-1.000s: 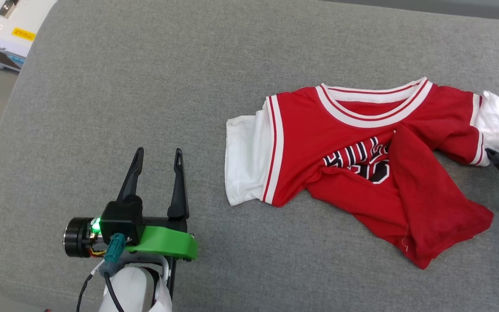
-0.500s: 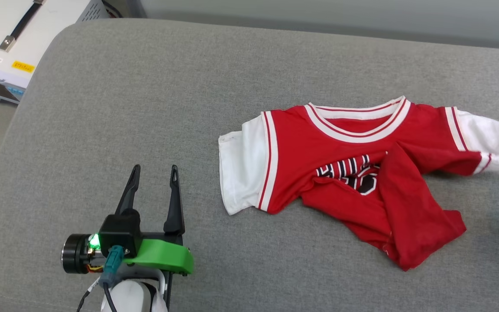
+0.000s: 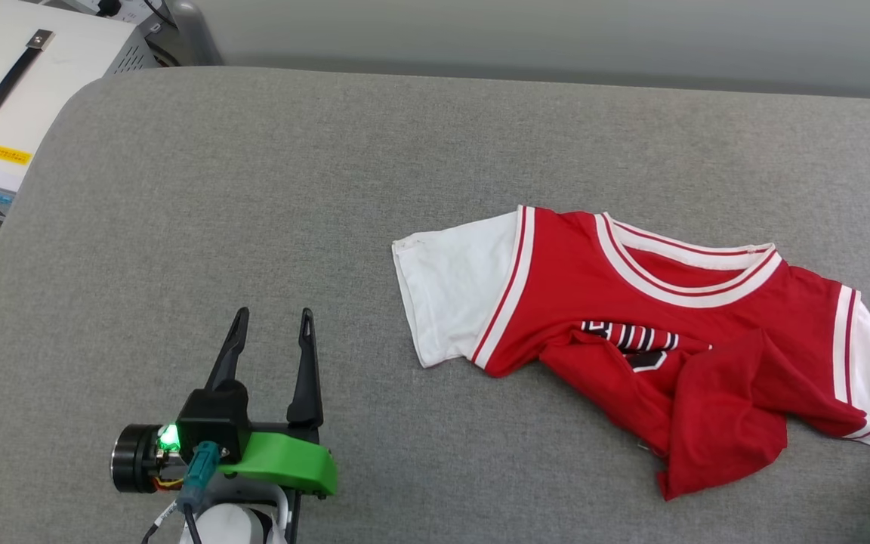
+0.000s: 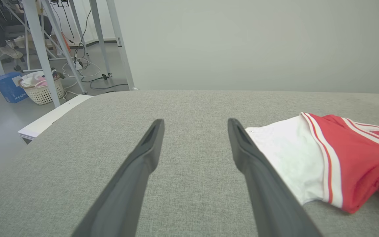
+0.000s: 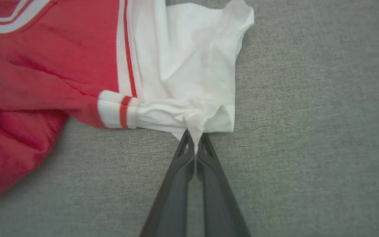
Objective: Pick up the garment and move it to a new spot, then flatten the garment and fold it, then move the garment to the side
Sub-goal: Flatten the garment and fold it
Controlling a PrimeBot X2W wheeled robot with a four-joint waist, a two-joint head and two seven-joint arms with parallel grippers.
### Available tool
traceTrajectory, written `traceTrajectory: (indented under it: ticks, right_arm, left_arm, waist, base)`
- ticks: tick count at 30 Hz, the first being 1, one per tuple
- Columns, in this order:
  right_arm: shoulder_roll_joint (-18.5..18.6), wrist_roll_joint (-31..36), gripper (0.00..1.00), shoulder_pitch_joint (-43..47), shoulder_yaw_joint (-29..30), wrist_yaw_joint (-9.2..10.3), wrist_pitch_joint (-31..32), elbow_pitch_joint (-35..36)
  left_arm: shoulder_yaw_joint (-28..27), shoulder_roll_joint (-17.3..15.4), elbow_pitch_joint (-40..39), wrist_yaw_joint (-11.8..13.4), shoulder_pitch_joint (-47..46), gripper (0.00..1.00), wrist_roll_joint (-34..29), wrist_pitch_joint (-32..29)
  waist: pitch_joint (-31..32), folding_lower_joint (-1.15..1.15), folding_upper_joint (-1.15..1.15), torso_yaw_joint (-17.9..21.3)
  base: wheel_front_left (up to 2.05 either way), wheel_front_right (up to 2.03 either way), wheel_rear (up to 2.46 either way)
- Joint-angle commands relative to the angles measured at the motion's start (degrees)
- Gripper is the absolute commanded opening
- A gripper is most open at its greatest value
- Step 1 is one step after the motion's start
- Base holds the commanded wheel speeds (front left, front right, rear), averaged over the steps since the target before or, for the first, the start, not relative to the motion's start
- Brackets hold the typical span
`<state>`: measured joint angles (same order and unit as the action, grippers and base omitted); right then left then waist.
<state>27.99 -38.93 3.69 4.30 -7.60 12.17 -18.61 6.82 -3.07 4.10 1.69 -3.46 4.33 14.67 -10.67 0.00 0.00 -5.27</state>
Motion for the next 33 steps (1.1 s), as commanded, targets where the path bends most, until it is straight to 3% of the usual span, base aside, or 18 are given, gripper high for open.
traceTrajectory:
  ticks: [1, 9, 13, 17, 23, 28, 33]
  right_arm:
    - [-1.0, 0.6, 1.00, 0.7, 1.3, 0.11, -1.2, -0.7]
    - [-4.8, 7.9, 1.00, 2.7, 9.1, 0.11, -9.1, 5.9]
    - [-6.6, 11.4, 1.00, 3.3, 12.7, 0.11, -9.4, 13.5]
    - [-6.0, 13.8, 1.00, 1.1, 14.6, 0.11, -7.0, 20.0]
    - [0.3, 11.9, 1.00, -4.9, 12.4, 0.11, 5.5, 23.2]
    - [8.3, 6.0, 1.00, -8.3, 7.8, 0.11, 23.0, 19.6]
    - [12.8, 2.0, 1.00, -11.4, 5.2, 0.11, 33.8, 15.2]
  left_arm:
    - [-0.2, 0.2, 0.2, -0.4, 0.1, 1.00, -0.7, 0.3]
    - [-1.6, -0.5, 0.3, -1.3, -0.4, 1.00, -1.4, 0.3]
    - [-2.5, -1.2, -0.4, -1.5, -0.9, 1.00, -1.8, 0.3]
    - [-2.8, -1.3, -1.1, -1.6, -1.1, 1.00, -2.0, 0.3]
    - [-2.4, -1.1, -1.9, -1.7, -1.3, 1.00, -2.3, 0.3]
    - [-2.2, -1.0, -2.3, -1.9, -2.3, 1.00, -2.4, 0.3]
    - [-1.8, -0.7, -2.5, -1.8, -3.5, 1.00, -2.3, 0.3]
  waist:
    - [0.2, 0.00, 0.00, 0.1]
    - [1.8, 0.00, 0.00, 0.5]
    - [2.3, 0.00, 0.00, 1.5]
    - [2.1, 0.00, 0.00, 2.2]
    - [0.7, 0.00, 0.00, 2.5]
    - [-1.5, 0.00, 0.00, 1.9]
    - [-4.0, 0.00, 0.00, 0.9]
  base:
    - [0.00, 0.00, 0.00]
    - [0.00, 0.00, 0.00]
    - [0.00, 0.00, 0.00]
    - [0.00, 0.00, 0.00]
    - [0.00, 0.00, 0.00]
    - [0.00, 0.00, 0.00]
    - [0.00, 0.00, 0.00]
